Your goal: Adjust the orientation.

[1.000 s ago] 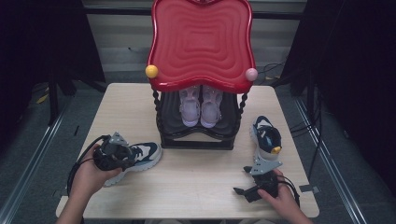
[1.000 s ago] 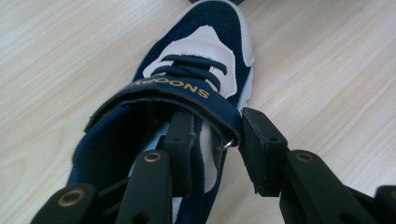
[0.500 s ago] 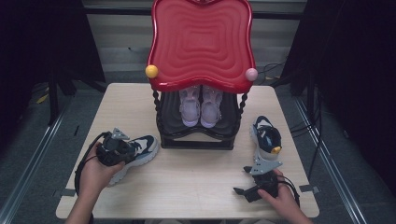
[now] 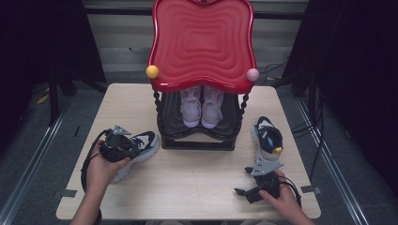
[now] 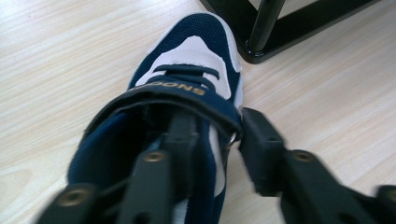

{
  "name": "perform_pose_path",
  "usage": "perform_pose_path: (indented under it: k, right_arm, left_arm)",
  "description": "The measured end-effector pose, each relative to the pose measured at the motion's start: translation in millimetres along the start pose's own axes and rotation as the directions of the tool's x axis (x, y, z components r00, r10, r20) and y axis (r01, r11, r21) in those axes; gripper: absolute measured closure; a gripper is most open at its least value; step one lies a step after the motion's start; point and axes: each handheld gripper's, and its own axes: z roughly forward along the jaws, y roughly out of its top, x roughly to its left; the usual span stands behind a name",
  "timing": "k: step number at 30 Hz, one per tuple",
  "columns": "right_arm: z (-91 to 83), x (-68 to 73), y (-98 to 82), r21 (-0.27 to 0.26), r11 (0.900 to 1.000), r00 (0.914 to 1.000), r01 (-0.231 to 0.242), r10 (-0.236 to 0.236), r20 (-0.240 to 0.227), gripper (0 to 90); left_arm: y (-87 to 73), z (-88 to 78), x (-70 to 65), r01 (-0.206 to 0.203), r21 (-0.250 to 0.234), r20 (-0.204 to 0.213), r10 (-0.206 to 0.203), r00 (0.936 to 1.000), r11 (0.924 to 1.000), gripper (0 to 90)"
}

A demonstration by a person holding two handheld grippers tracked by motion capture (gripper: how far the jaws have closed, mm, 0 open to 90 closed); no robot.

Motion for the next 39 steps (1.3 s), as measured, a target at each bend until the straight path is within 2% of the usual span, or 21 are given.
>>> perform_pose_path:
  k: [6,9,13,14,17,21,22,24,26,28,32,33,39]
  right_arm:
    - [0.0,0.0,0.0,0.0,1.0,1.0,0.0,0.0,0.0,10.8]
    - [0.0,0.0,0.0,0.0,1.0,1.0,0.0,0.0,0.0,10.8]
    - [0.0,0.0,0.0,0.0,1.0,1.0,0.0,0.0,0.0,10.8]
    - [0.0,0.0,0.0,0.0,1.0,1.0,0.0,0.0,0.0,10.8]
    - [0.0,0.0,0.0,0.0,1.0,1.0,0.0,0.0,0.0,10.8]
    - [0.0,0.0,0.0,0.0,1.0,1.0,0.0,0.0,0.0,10.8]
    - [0.0,0.0,0.0,0.0,1.0,1.0,0.0,0.0,0.0,10.8]
    - [0.0,0.0,0.0,0.0,1.0,1.0,0.0,0.0,0.0,10.8]
    - [0.0,0.0,0.0,0.0,1.0,1.0,0.0,0.0,0.0,10.8]
    - [0.0,-0.1,0.0,0.0,1.0,1.0,0.001,-0.001,0.0,10.8]
    - [0.0,-0.1,0.0,0.0,1.0,1.0,0.001,-0.001,0.0,10.8]
    - [0.0,-0.1,0.0,0.0,1.0,1.0,0.001,-0.001,0.0,10.8]
    - [0.0,-0.1,0.0,0.0,1.0,1.0,0.001,-0.001,0.0,10.8]
  left_arm:
    - [-6.0,-12.1,2.0,-0.014,0.0,-0.004,0.014,0.9999,0.9999,43.3]
    - [-10.7,-18.4,4.1,-0.034,0.025,0.005,0.034,0.9994,0.9991,42.6]
    - [-17.0,-21.4,5.6,-0.067,0.076,-0.005,0.068,0.9977,0.9949,43.2]
    - [-18.1,-22.0,6.1,-0.091,0.085,-0.006,0.092,0.9958,0.9923,44.1]
    - [-17.9,-23.3,5.4,-0.093,0.084,-0.011,0.094,0.9955,0.9922,51.1]
    - [-17.0,-17.4,5.8,-0.071,0.104,0.03,0.068,0.9973,0.9921,67.4]
    - [-17.1,-14.8,5.0,-0.065,0.112,0.029,0.063,0.9976,0.9915,72.5]
    - [-15.3,-12.0,2.9,-0.046,0.119,0.013,0.045,0.9989,0.9919,76.5]
    - [-13.2,-10.2,1.5,-0.029,0.109,0.01,0.028,0.9995,0.9936,78.2]
    - [-11.0,-8.1,-0.3,-0.014,0.093,-0.015,0.015,0.9998,0.9956,79.1]
    - [-6.1,-5.0,1.8,0.043,0.023,-0.057,-0.042,0.9975,0.9988,79.3]
    - [-4.9,-3.0,2.0,0.055,0.02,-0.057,-0.054,0.9969,0.9983,79.3]
    - [-2.0,4.4,-2.2,0.064,0.039,-0.04,-0.062,0.9973,0.9972,77.7]
